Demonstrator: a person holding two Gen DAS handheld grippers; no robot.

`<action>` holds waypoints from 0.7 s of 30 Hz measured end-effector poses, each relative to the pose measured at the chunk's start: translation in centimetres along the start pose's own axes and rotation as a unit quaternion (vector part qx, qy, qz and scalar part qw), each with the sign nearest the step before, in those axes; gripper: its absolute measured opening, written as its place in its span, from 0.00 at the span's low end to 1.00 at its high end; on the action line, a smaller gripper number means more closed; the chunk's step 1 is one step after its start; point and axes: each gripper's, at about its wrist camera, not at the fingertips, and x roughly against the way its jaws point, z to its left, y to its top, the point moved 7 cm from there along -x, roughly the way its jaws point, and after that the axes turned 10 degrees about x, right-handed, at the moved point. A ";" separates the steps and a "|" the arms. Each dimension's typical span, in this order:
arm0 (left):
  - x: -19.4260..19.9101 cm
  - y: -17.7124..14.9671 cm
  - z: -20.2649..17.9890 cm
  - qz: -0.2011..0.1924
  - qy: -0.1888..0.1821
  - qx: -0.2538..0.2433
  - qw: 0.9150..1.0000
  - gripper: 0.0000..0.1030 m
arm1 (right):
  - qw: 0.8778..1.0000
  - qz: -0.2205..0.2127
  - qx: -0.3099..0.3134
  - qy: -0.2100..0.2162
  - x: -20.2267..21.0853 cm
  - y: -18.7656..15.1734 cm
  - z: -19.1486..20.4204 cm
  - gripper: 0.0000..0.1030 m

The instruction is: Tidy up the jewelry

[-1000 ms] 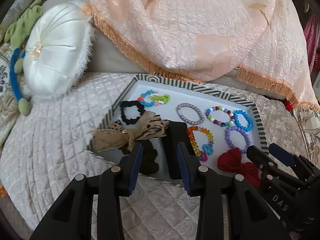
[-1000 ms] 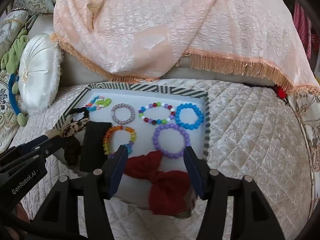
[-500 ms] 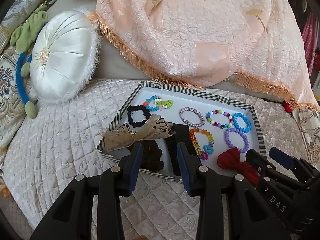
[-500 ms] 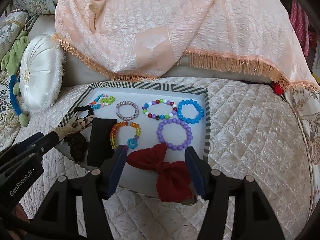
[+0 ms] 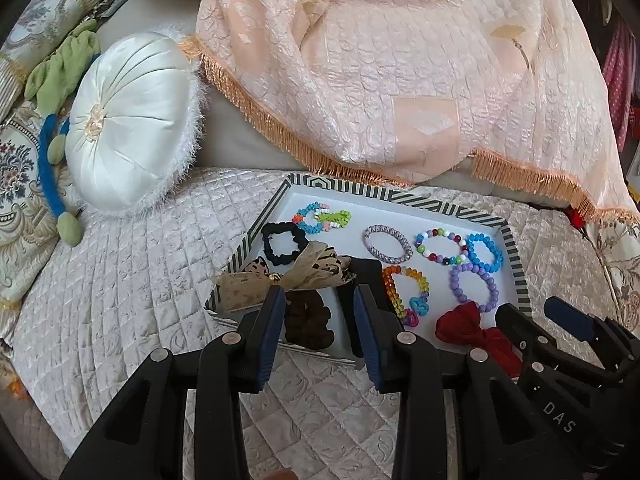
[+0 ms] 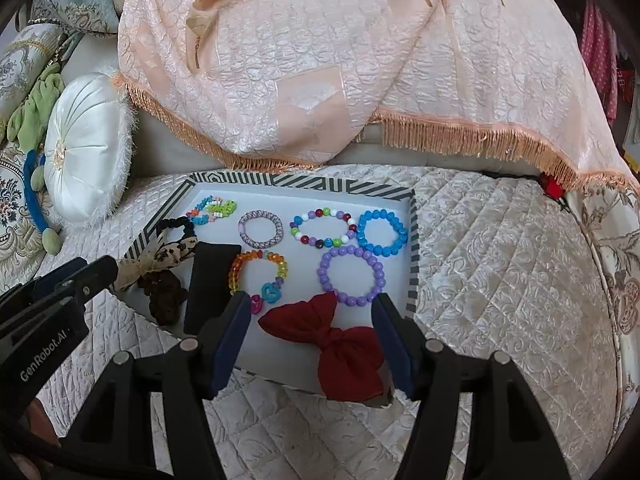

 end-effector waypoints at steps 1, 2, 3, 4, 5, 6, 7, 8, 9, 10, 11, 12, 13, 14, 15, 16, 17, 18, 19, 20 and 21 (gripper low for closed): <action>0.0 0.0 0.0 0.000 0.000 -0.001 1.000 0.16 | 1.000 0.000 -0.001 0.001 0.0 0.0 0.0 0.63; 0.0 0.0 0.0 0.000 0.001 -0.002 1.000 0.16 | 1.000 0.000 -0.002 0.000 0.0 0.0 0.0 0.64; -0.1 0.0 0.0 0.000 0.001 -0.002 1.000 0.16 | 1.000 0.000 -0.002 0.000 0.0 0.0 -0.1 0.64; -0.1 0.0 0.0 0.000 0.001 -0.003 1.000 0.16 | 1.000 0.000 -0.003 0.000 0.0 0.0 -0.1 0.64; 0.0 0.0 -0.1 0.000 0.001 -0.004 1.000 0.16 | 1.000 0.000 -0.002 0.000 0.0 0.0 -0.1 0.64; 0.0 0.0 -0.1 -0.001 0.001 -0.005 1.000 0.16 | 1.000 0.000 -0.003 0.000 0.0 0.0 -0.2 0.64; 0.0 0.0 -0.1 -0.001 0.000 -0.005 1.000 0.16 | 1.000 0.001 -0.003 0.000 -0.1 0.0 -0.2 0.64; 0.0 0.0 -0.1 -0.001 -0.002 -0.006 1.000 0.16 | 1.000 0.001 -0.003 0.001 -0.1 0.0 -0.2 0.64; 0.0 0.0 -0.2 -0.001 -0.001 -0.006 1.000 0.16 | 1.000 0.002 -0.003 0.001 -0.1 0.0 -0.2 0.64; 0.0 0.0 -0.1 -0.002 0.000 -0.007 1.000 0.16 | 1.000 0.002 -0.003 0.002 -0.2 0.0 -0.2 0.64; 0.0 0.0 -0.1 -0.001 0.000 -0.007 1.000 0.16 | 1.000 0.003 -0.003 0.002 -0.2 0.0 -0.2 0.64; 0.0 0.0 -0.2 0.000 0.000 -0.007 1.000 0.16 | 1.000 0.003 -0.003 0.003 -0.3 0.0 -0.2 0.64; 0.0 0.0 -0.2 0.000 0.000 -0.007 1.000 0.16 | 1.000 0.003 -0.003 0.003 -0.3 -0.1 -0.2 0.64; 0.0 0.0 -0.1 0.000 0.001 -0.008 1.000 0.16 | 1.000 0.003 -0.003 0.004 -0.3 -0.1 -0.1 0.64; 0.0 0.0 -0.2 -0.001 0.001 -0.008 1.000 0.16 | 1.000 0.004 -0.002 0.004 -0.4 -0.1 -0.1 0.64; 0.0 0.0 -0.1 0.000 0.001 -0.007 1.000 0.16 | 1.000 0.004 -0.002 0.004 -0.4 -0.1 -0.1 0.64; -0.1 0.0 -0.1 0.000 0.001 -0.007 1.000 0.16 | 1.000 0.004 -0.002 0.004 -0.4 -0.1 -0.1 0.64; -0.1 0.0 -0.1 0.001 0.001 -0.008 1.000 0.16 | 1.000 0.005 -0.002 0.004 -0.4 -0.2 -0.1 0.64; -0.1 0.0 -0.2 0.001 0.001 -0.009 1.000 0.16 | 1.000 0.006 -0.002 0.004 -0.5 -0.2 0.0 0.64; -0.1 0.0 -0.1 0.000 0.001 -0.008 1.000 0.16 | 1.000 0.006 -0.003 0.005 -0.5 -0.2 -0.1 0.64; -0.1 0.0 -0.1 0.000 0.001 -0.009 1.000 0.16 | 1.000 0.006 -0.004 0.005 -0.5 -0.3 -0.1 0.64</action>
